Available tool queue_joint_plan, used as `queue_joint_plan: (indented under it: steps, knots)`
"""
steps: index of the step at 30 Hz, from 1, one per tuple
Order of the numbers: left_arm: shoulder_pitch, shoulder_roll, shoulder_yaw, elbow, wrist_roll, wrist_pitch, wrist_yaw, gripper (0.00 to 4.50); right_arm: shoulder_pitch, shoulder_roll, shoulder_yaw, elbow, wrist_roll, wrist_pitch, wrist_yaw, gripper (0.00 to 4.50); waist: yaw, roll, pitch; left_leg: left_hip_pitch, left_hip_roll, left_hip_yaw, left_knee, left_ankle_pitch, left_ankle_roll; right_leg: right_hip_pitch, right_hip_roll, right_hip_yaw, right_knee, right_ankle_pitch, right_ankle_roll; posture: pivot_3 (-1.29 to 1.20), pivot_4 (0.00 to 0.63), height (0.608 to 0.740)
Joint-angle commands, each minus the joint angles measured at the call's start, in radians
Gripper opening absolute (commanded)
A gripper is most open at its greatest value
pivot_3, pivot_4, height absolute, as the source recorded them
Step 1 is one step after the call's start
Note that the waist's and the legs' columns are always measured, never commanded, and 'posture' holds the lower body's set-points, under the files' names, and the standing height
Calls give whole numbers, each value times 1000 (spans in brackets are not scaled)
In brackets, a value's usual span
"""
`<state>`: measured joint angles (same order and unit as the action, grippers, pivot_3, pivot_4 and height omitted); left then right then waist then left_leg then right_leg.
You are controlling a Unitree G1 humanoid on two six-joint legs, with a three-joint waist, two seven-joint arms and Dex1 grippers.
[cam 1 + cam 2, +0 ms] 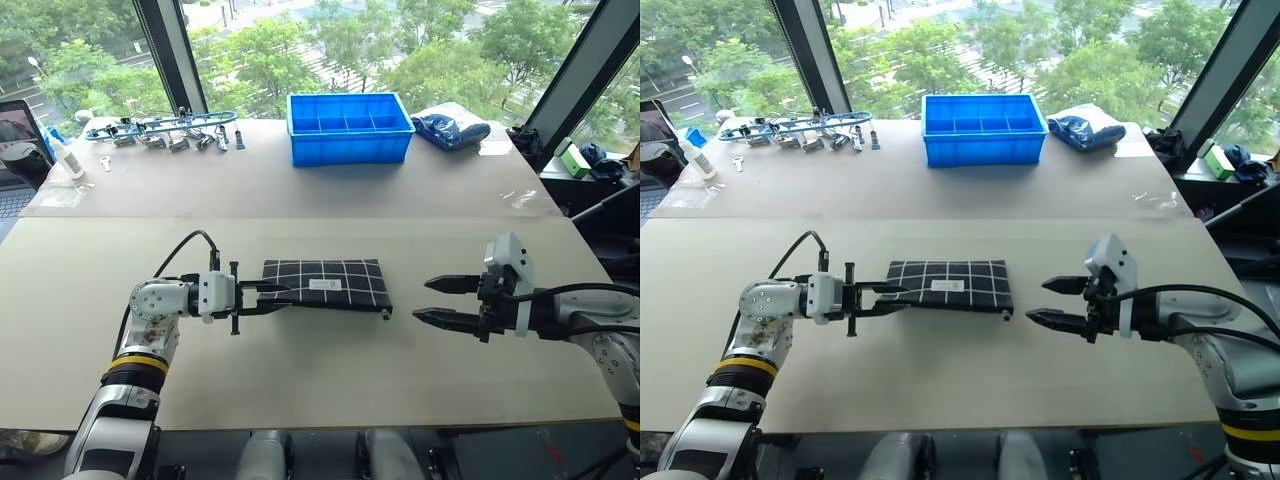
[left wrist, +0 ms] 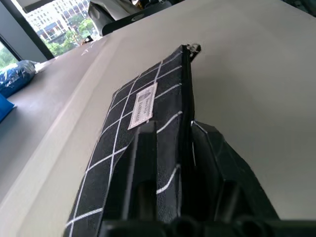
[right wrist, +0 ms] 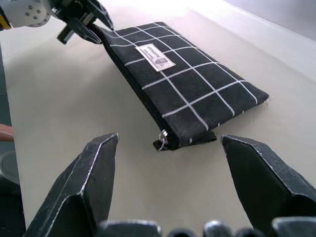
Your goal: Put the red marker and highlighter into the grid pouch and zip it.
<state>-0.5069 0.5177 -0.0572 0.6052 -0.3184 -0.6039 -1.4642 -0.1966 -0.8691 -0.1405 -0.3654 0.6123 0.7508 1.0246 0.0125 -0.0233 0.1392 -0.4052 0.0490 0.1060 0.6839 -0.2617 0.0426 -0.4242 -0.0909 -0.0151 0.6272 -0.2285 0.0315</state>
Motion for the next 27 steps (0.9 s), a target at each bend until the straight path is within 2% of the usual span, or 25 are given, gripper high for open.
queue_joint_plan:
  steps: [1,3,6,10,13,15,20,24,27]
  knots:
    - [-41,-2,35,-17,-45,38,6,2716,-9,-9,-20,-23,19,3,-7,3704,1,0,0,-1,0,0,0,0,0,0,0,0,0,0,0,0,150,740]
    - [-27,5,45,-73,-63,121,39,3415,-2,-13,-22,-22,17,1,-9,3704,0,0,0,-1,0,0,1,-1,1,0,0,0,0,0,1,0,150,740]
    - [55,59,37,-250,-123,387,57,4454,0,-12,-30,-7,15,-2,-13,3704,-3,0,0,-1,0,-3,1,-1,1,0,0,0,0,0,1,0,150,740]
    - [200,158,81,-425,-191,746,165,4454,-8,-3,-41,40,8,-17,-19,3704,-16,0,0,1,1,-7,1,-1,1,0,1,2,1,0,1,0,150,740]
    - [279,192,188,-518,-274,993,348,4454,-3,17,-60,88,-22,-74,-40,3704,-19,0,0,1,1,-8,1,-1,1,0,1,2,1,0,1,0,150,740]
    - [316,192,285,-572,-323,1097,475,4454,0,41,-85,111,-13,-101,-50,3704,-16,-1,1,1,1,-10,1,-1,1,0,0,1,2,0,1,0,150,740]
    - [415,178,520,-632,-417,1189,627,4454,5,41,-83,189,-43,-136,-45,3704,-12,-1,1,1,1,-10,1,-1,1,1,-1,1,1,0,1,0,150,740]
    - [474,174,592,-651,-412,1180,671,4454,-18,47,-78,238,-49,-155,-40,3704,-12,-1,1,2,0,-9,1,-1,1,1,-1,1,1,0,1,0,150,740]
    - [509,171,596,-665,-387,1181,707,4454,-38,51,-61,272,-60,-165,-37,3704,-9,-1,1,2,0,-9,1,-1,1,1,-1,1,2,0,1,0,150,740]
